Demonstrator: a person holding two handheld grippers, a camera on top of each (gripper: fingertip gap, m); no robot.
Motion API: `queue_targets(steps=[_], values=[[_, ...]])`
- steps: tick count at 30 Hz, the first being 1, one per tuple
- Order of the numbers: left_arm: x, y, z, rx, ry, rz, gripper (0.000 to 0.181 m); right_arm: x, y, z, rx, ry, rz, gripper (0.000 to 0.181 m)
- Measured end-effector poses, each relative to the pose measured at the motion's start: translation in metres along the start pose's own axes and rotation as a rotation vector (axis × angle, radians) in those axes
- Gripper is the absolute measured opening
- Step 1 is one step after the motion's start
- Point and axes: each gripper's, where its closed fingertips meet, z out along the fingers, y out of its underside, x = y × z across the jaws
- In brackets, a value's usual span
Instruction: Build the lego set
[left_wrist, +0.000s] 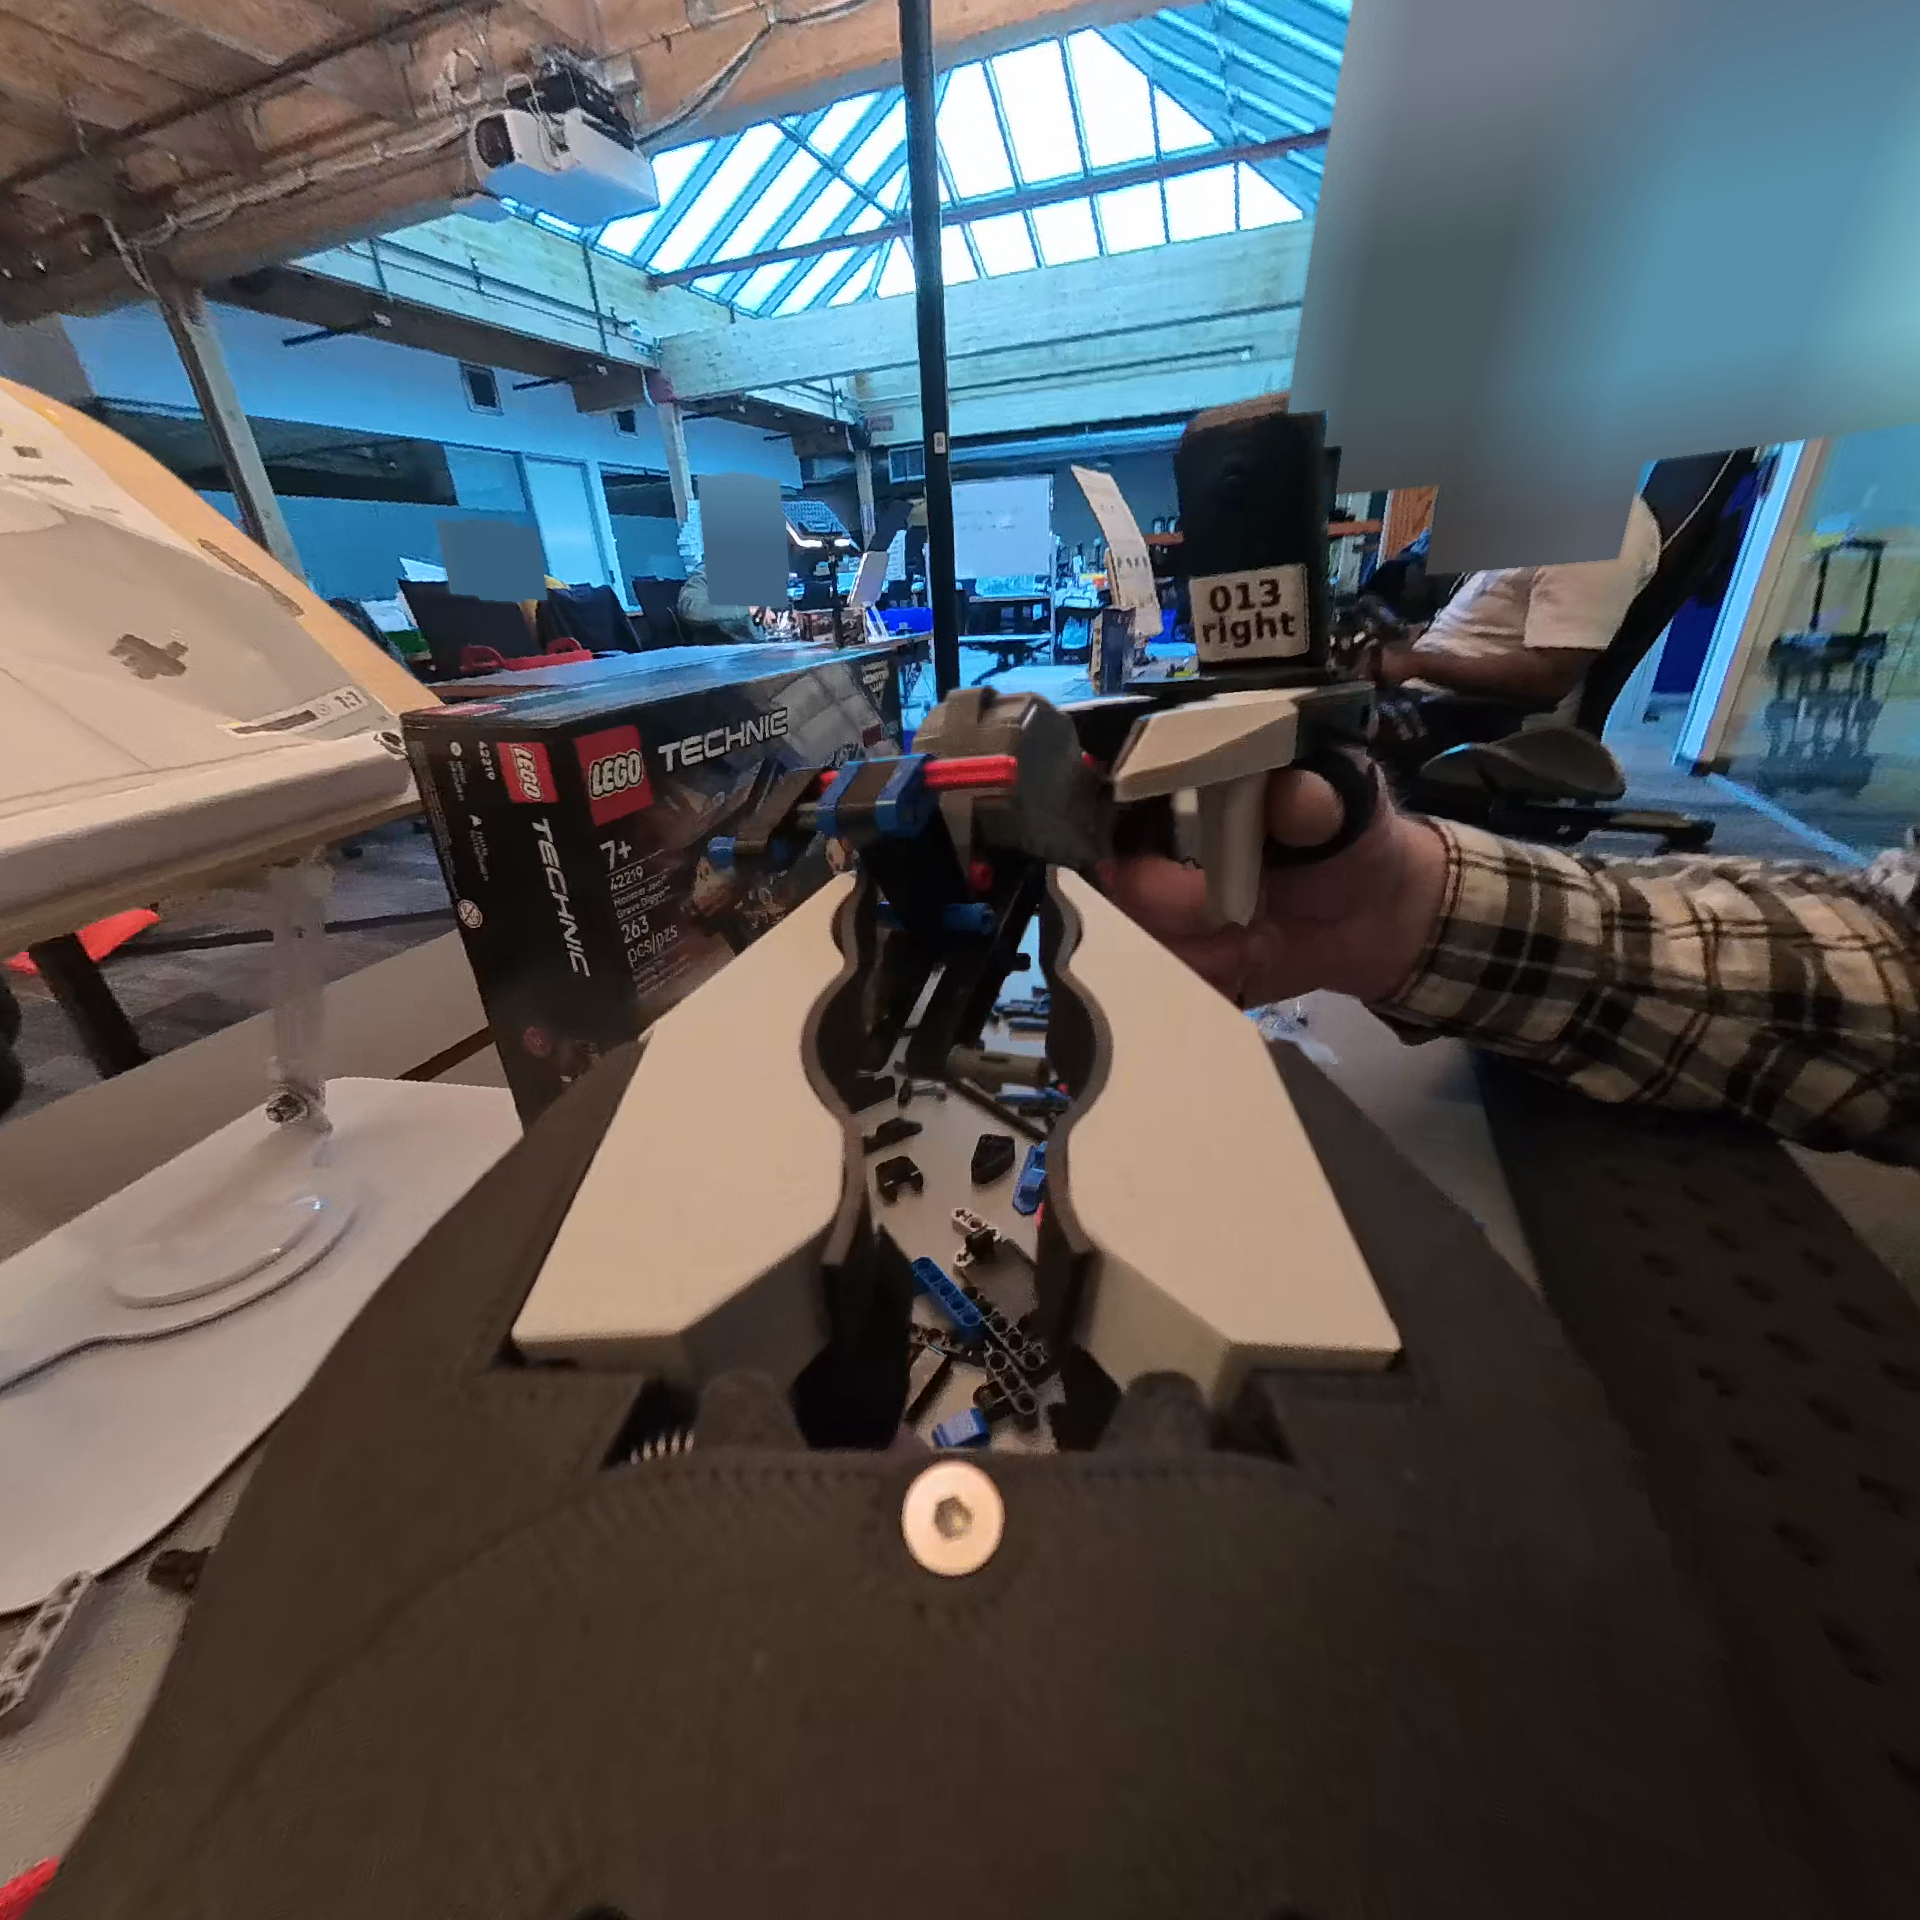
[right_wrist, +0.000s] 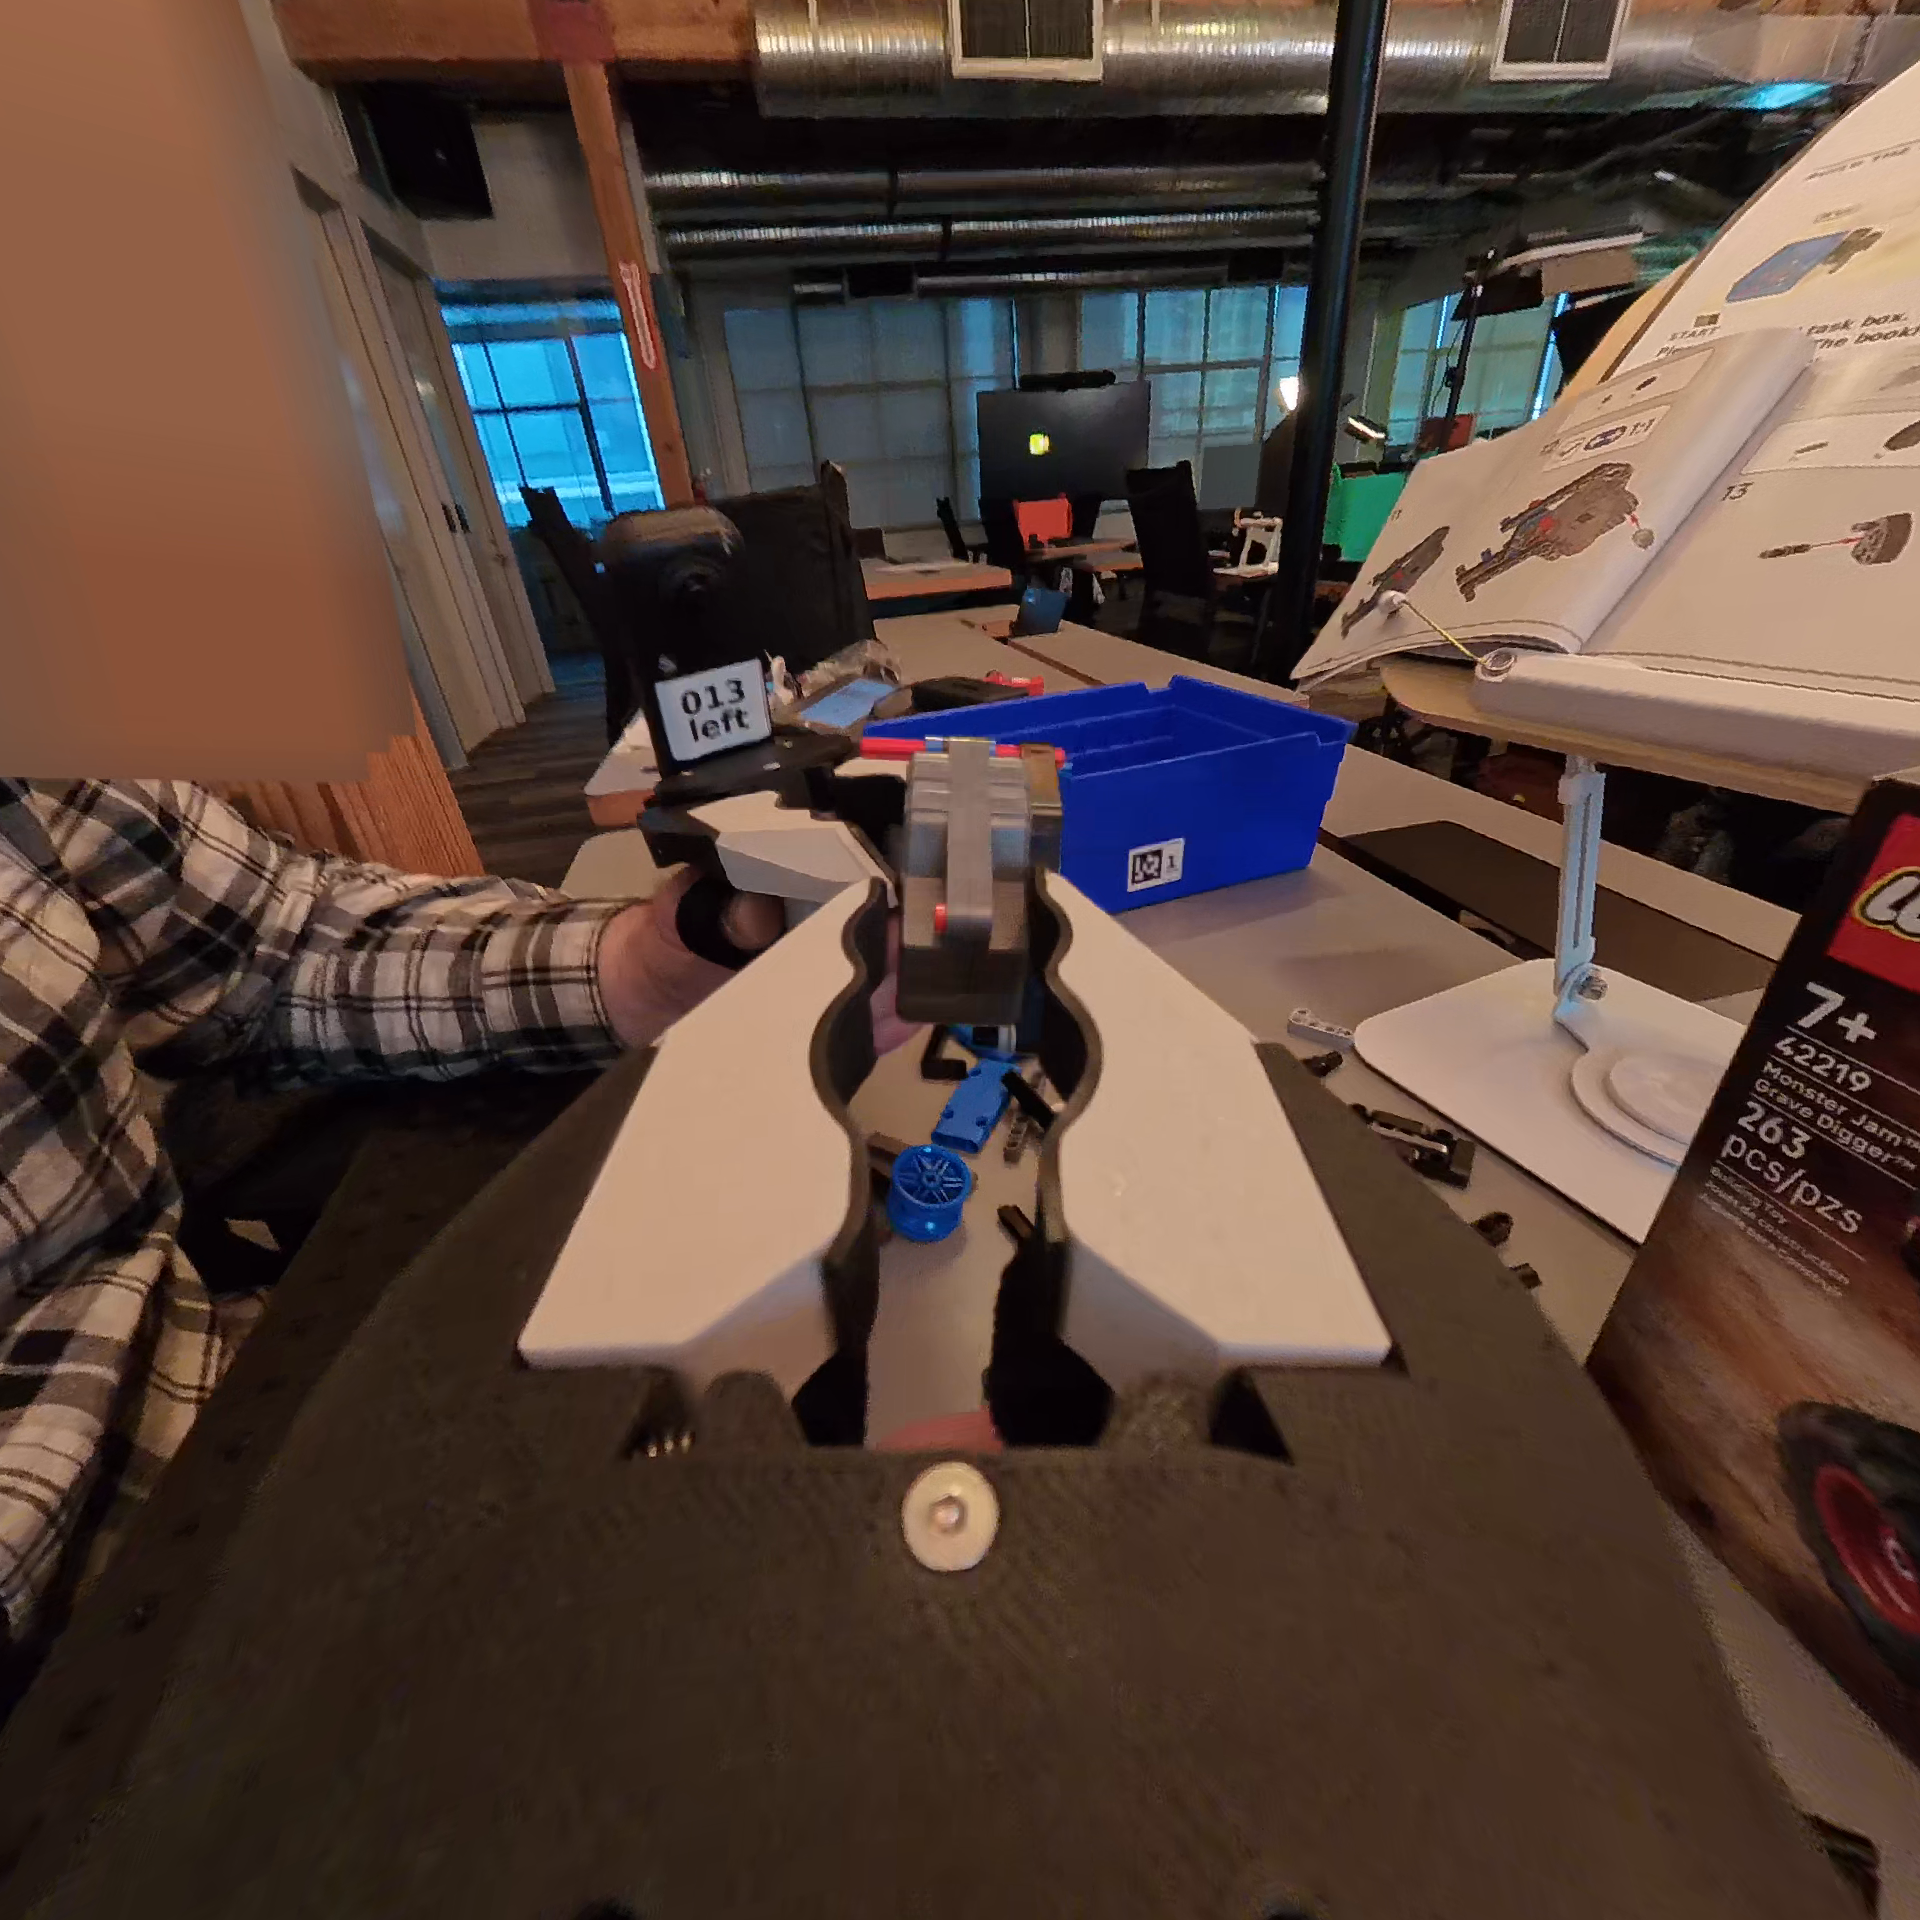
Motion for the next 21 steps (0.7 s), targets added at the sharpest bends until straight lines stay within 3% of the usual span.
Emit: queue_targets(steps=[2,4,10,12,16,21], values=[[-0.003,-0.004,-0.003,0.027,0.005,-0.041,0.026,0.003,-0.006,-0.004,0.031,-0.001,0.032,0.033],[-0.009,-0.01,-0.008,0.068,0.003,-0.092,0.01,0.009,-0.009,-0.007,0.041,0.017,0.06,0.035],[-0.013,-0.005,-0.009,0.069,0.049,-0.211,0.01,0.016,0.004,-0.006,-0.01,0.012,0.125,0.036],[-0.015,-0.012,-0.013,0.127,0.081,-0.3,0.01,0.019,0.003,-0.008,0.004,0.019,0.152,0.032],[-0.002,-0.026,-0.02,0.203,0.218,-0.354,0.01,0.016,0.009,-0.005,-0.013,-0.021,0.196,0.032],[0.025,-0.041,-0.029,0.267,0.413,-0.378,0.01,-0.021,0.01,0.005,-0.022,-0.216,0.246,0.043]])
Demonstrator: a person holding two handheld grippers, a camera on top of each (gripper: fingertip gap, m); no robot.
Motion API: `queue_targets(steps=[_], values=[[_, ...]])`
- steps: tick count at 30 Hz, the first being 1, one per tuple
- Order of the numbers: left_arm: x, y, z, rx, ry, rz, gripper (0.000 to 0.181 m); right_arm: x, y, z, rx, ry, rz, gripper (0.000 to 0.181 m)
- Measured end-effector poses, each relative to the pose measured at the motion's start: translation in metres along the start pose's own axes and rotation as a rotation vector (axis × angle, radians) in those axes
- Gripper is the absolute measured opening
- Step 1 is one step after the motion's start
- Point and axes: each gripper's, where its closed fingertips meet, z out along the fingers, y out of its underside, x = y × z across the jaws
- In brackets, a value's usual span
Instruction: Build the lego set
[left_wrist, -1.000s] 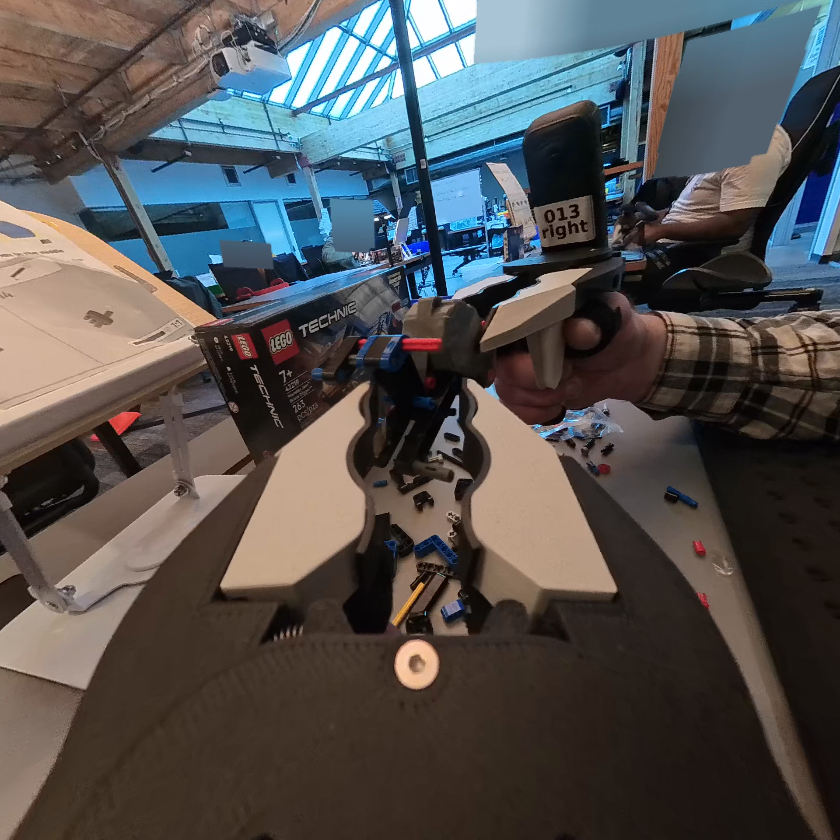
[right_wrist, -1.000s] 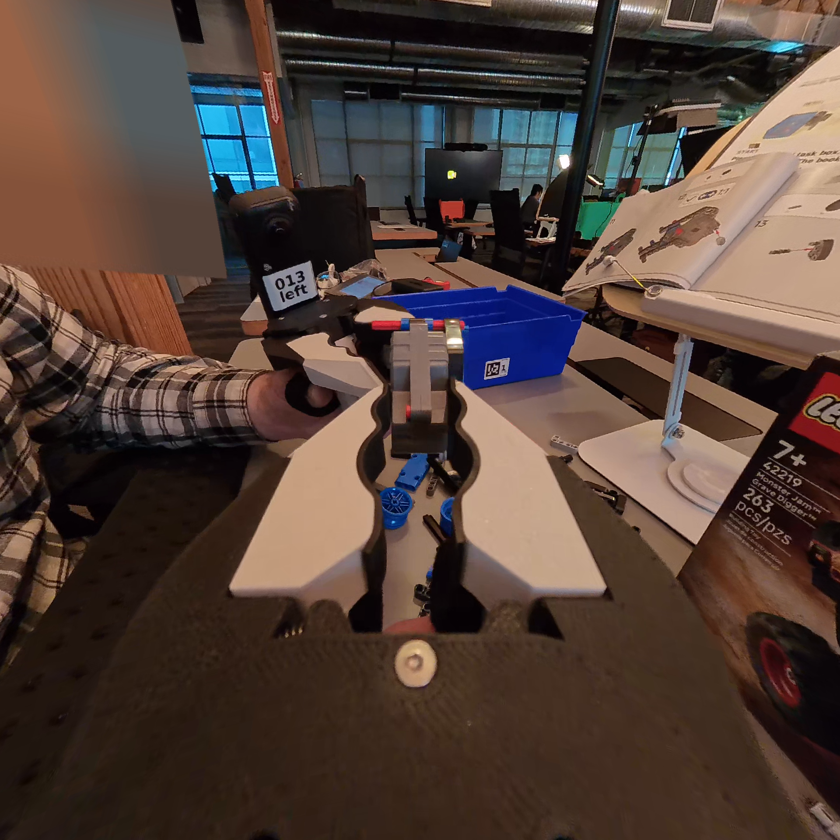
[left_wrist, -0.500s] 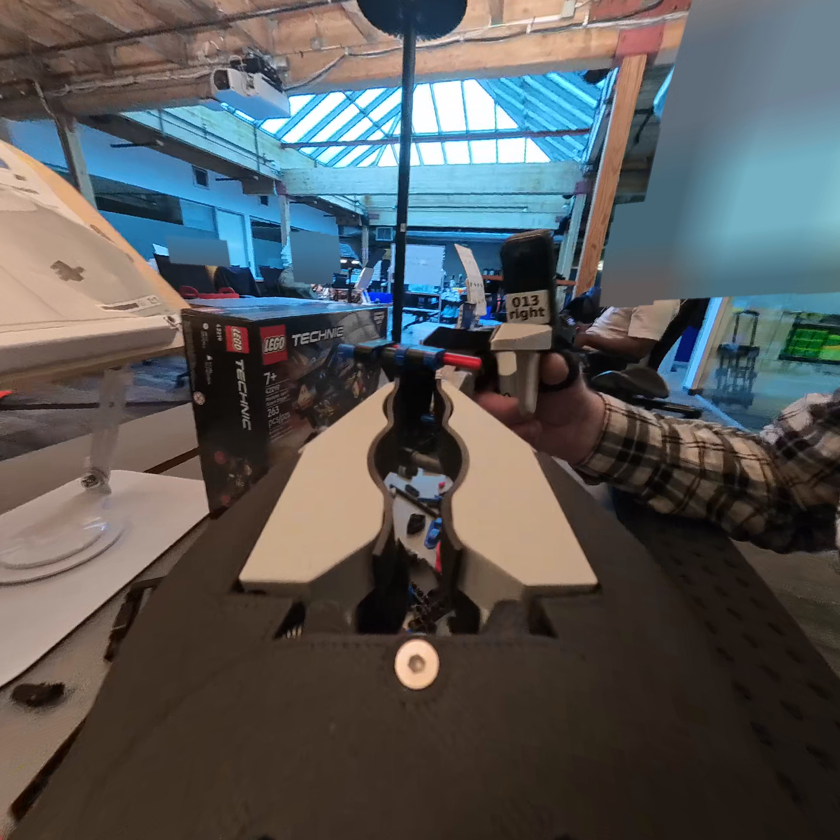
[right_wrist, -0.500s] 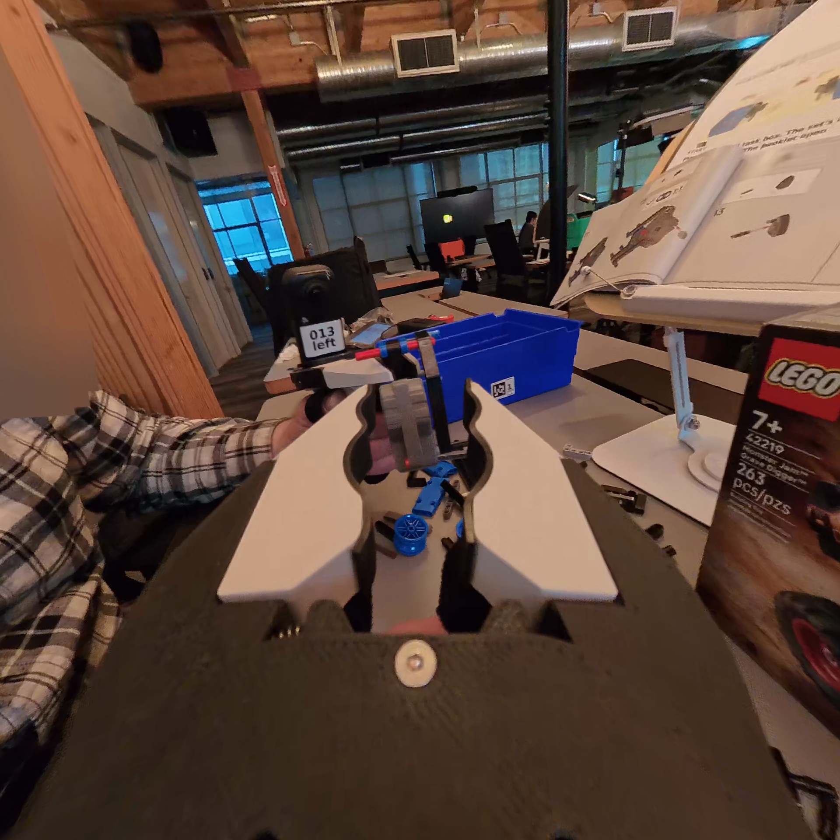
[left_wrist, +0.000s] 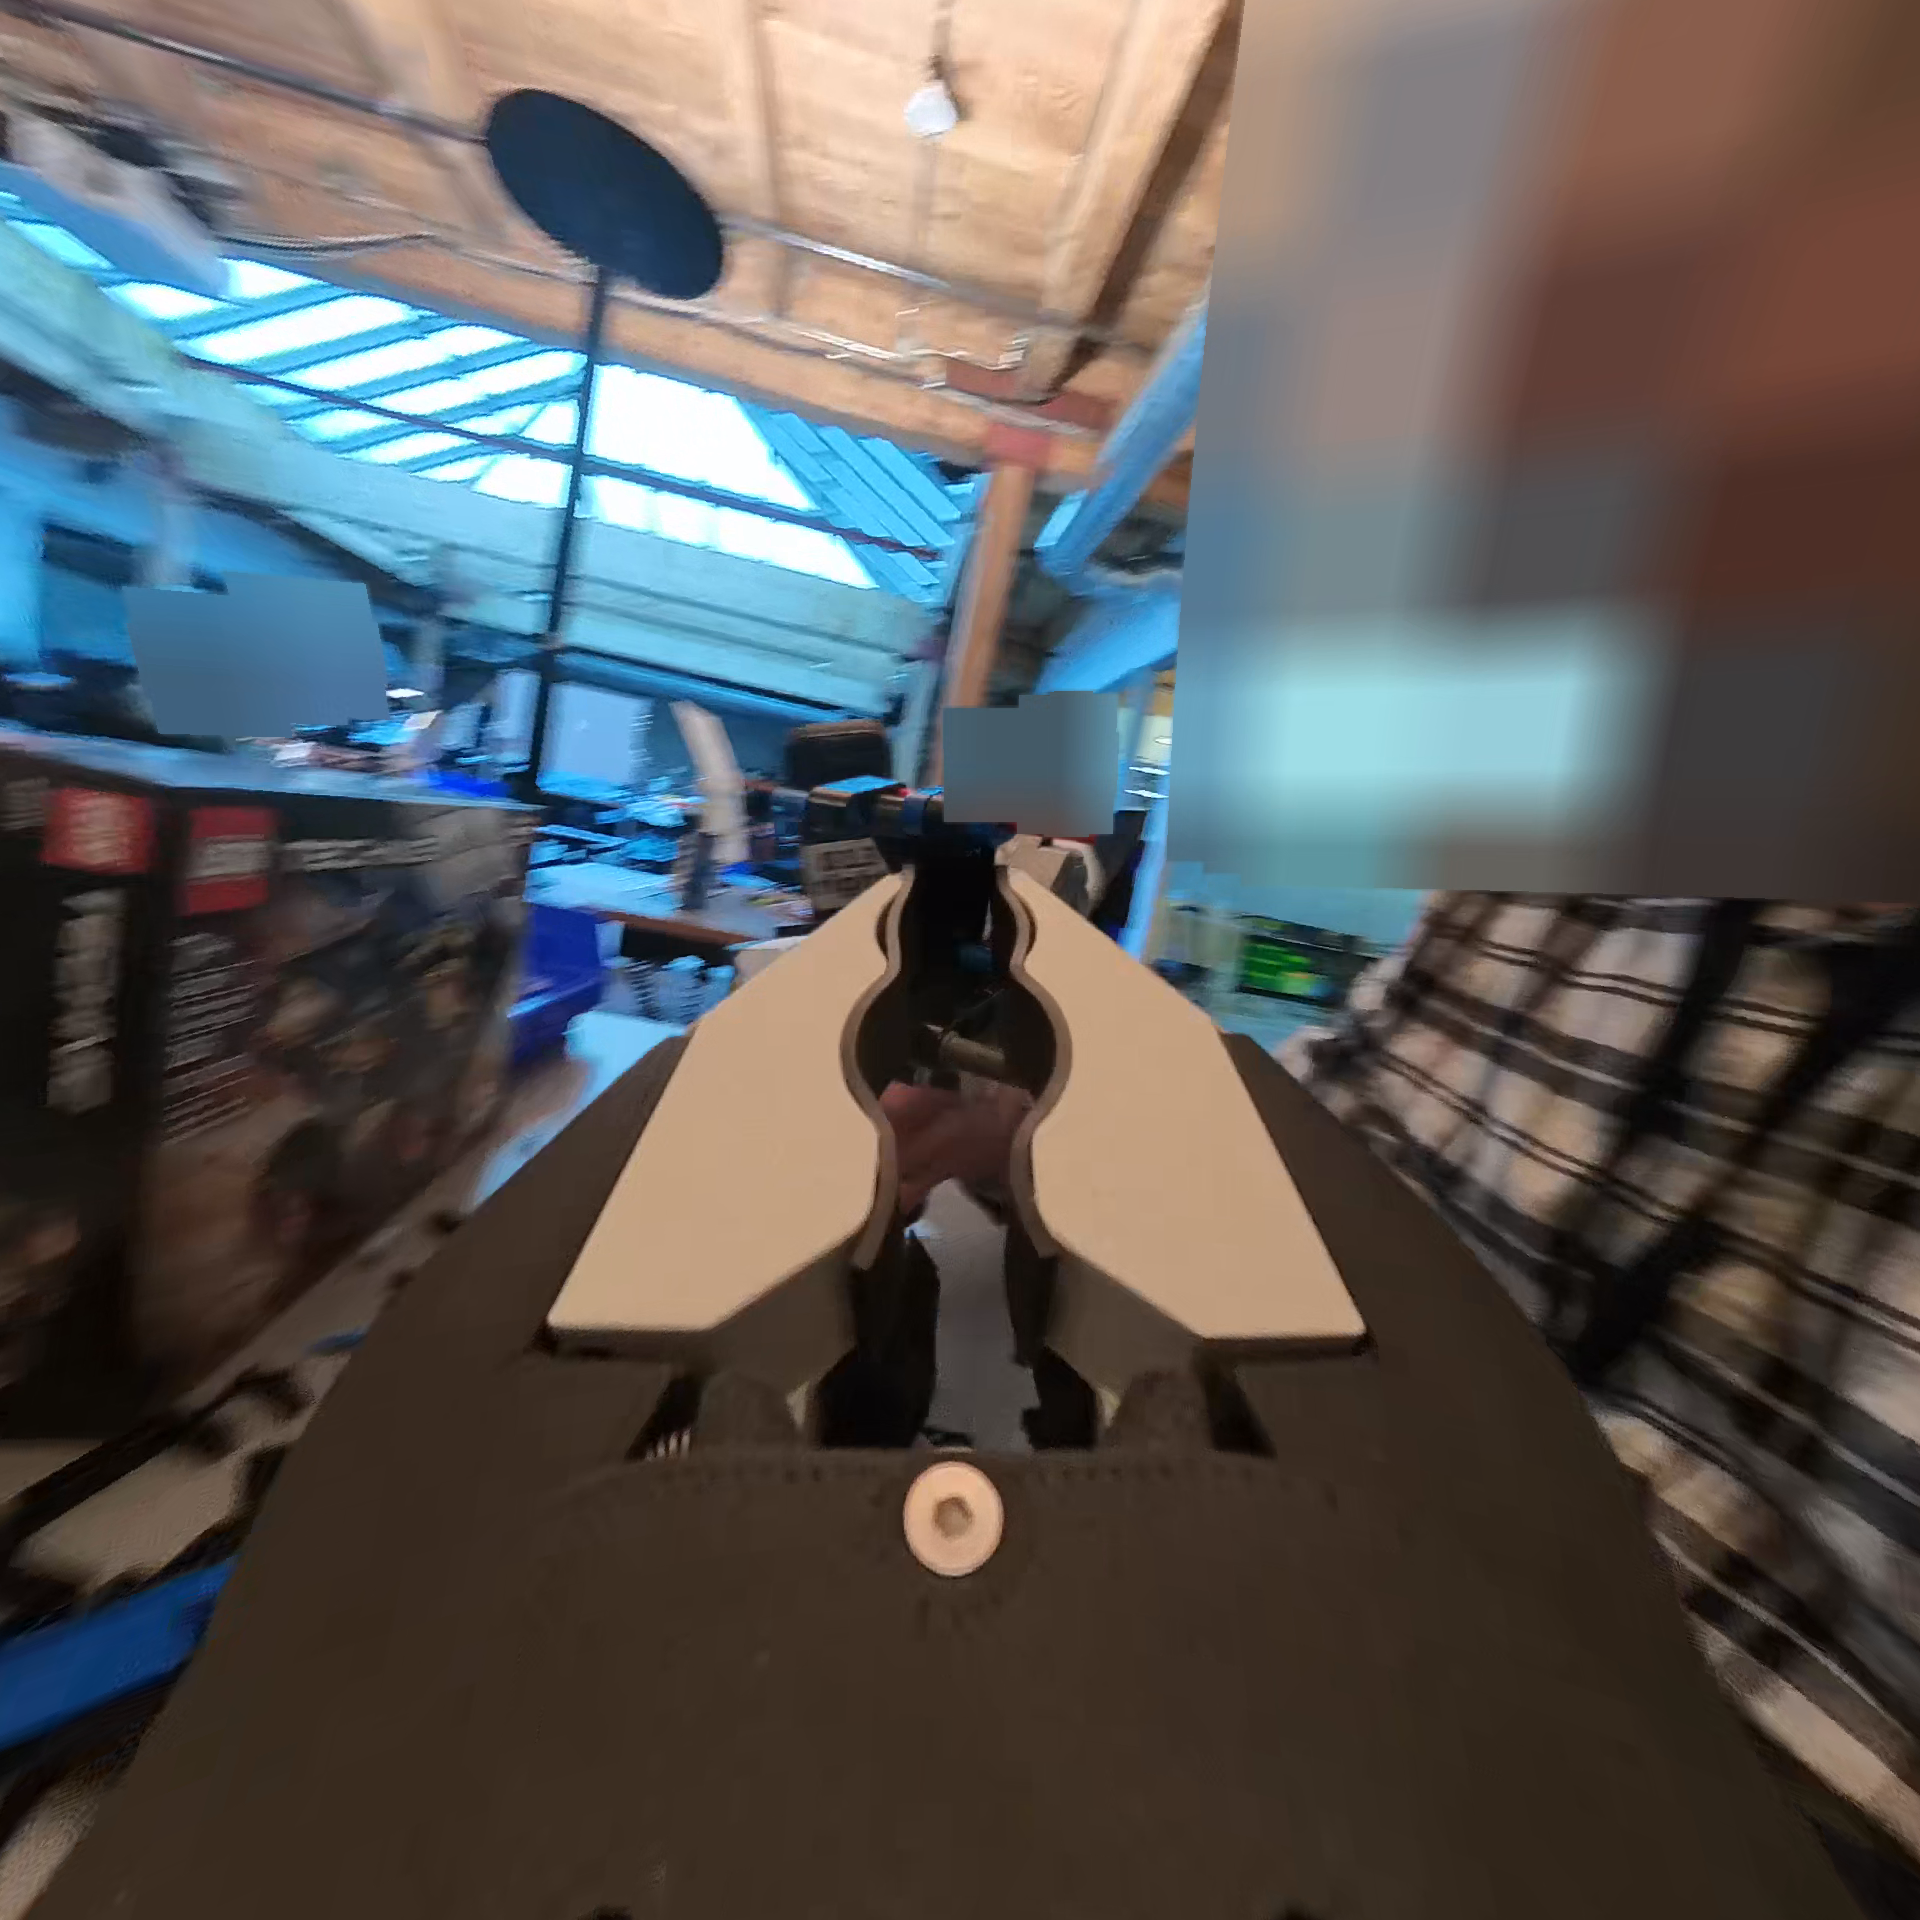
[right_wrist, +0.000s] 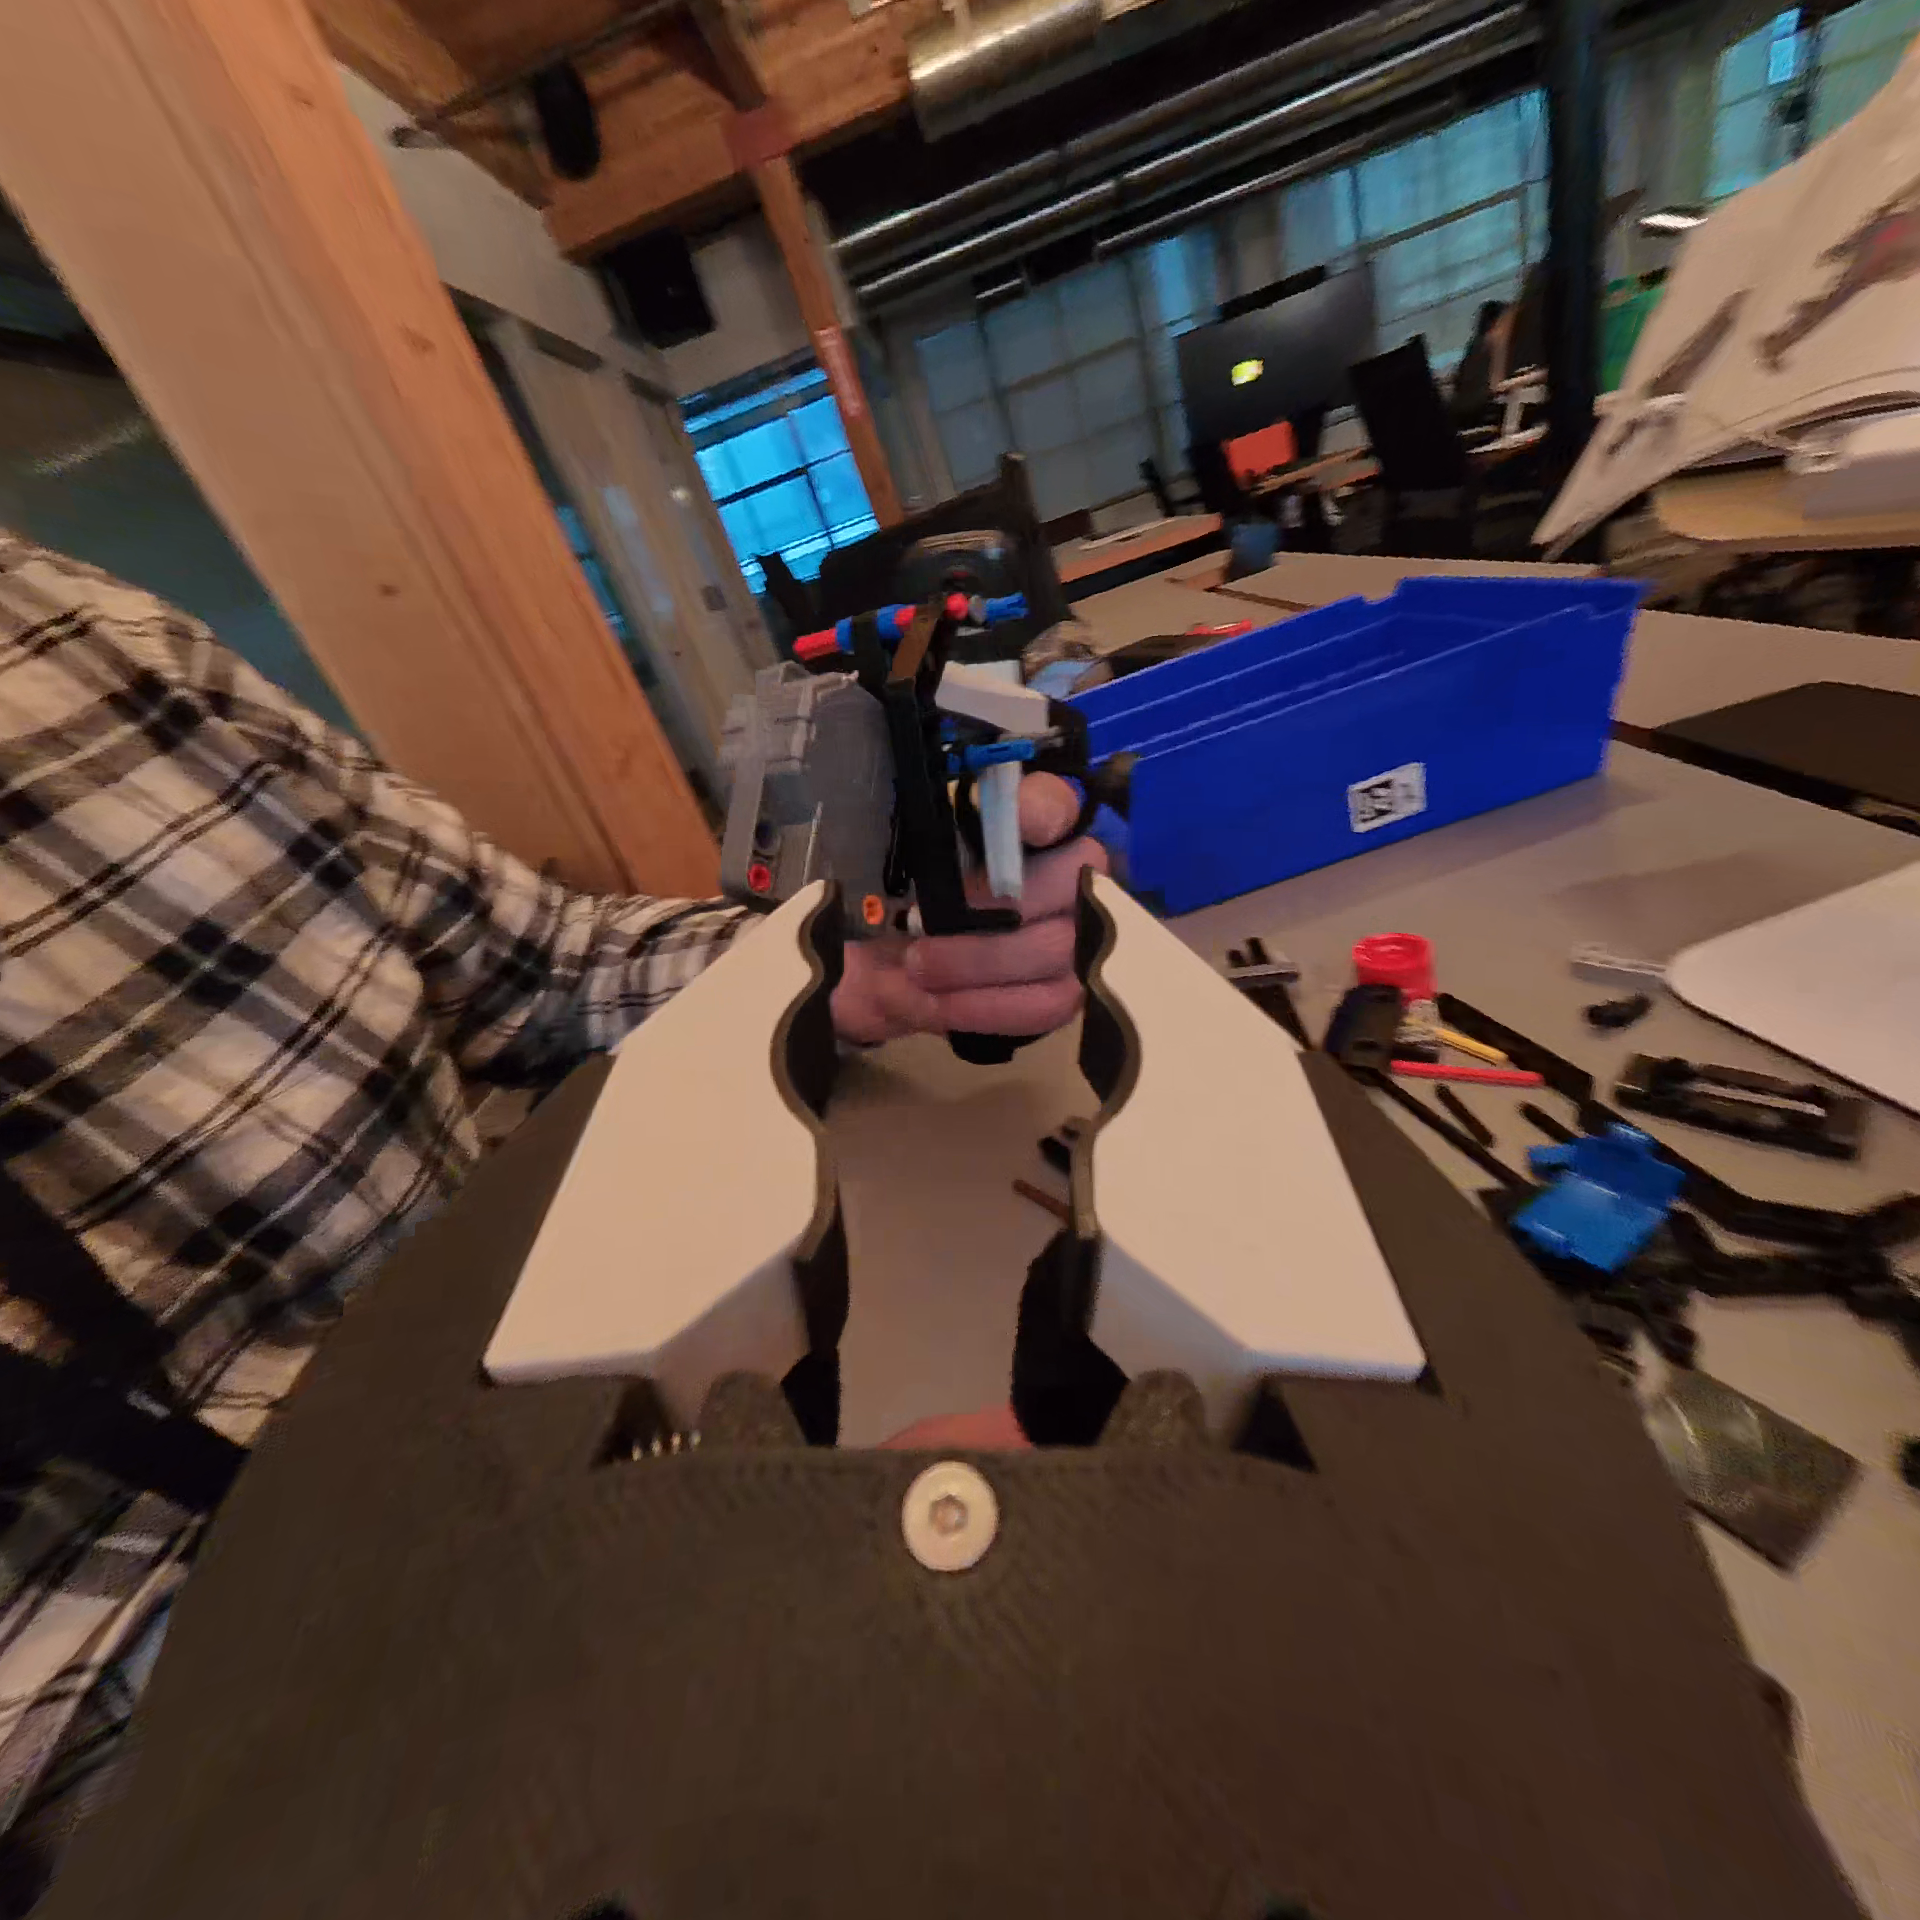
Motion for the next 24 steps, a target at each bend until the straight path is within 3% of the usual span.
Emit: queue_targets(steps=[4,7,14,17,21,24], values=[[0.02,-0.002,0.002,0.009,0.117,-0.005,0.01,-0.03,0.0,0.012,0.006,-0.115,-0.021,0.041],[0.026,-0.007,-0.001,0.025,0.161,-0.021,0.01,-0.044,0.0,0.016,0.006,-0.166,-0.026,0.03],[0.041,-0.006,0.0,0.025,0.27,-0.087,0.01,-0.046,0.002,0.018,0.014,-0.171,-0.056,0.031],[0.044,-0.003,0.002,0.019,0.287,-0.101,0.01,-0.054,0.011,0.022,-0.025,-0.214,-0.068,0.029],[0.043,-0.003,0.001,0.026,0.295,-0.125,0.011,-0.066,0.015,0.026,-0.031,-0.249,-0.11,0.009],[0.039,-0.003,0.001,0.031,0.279,-0.131,0.011,-0.063,0.014,0.026,-0.024,-0.226,-0.138,0.009]])
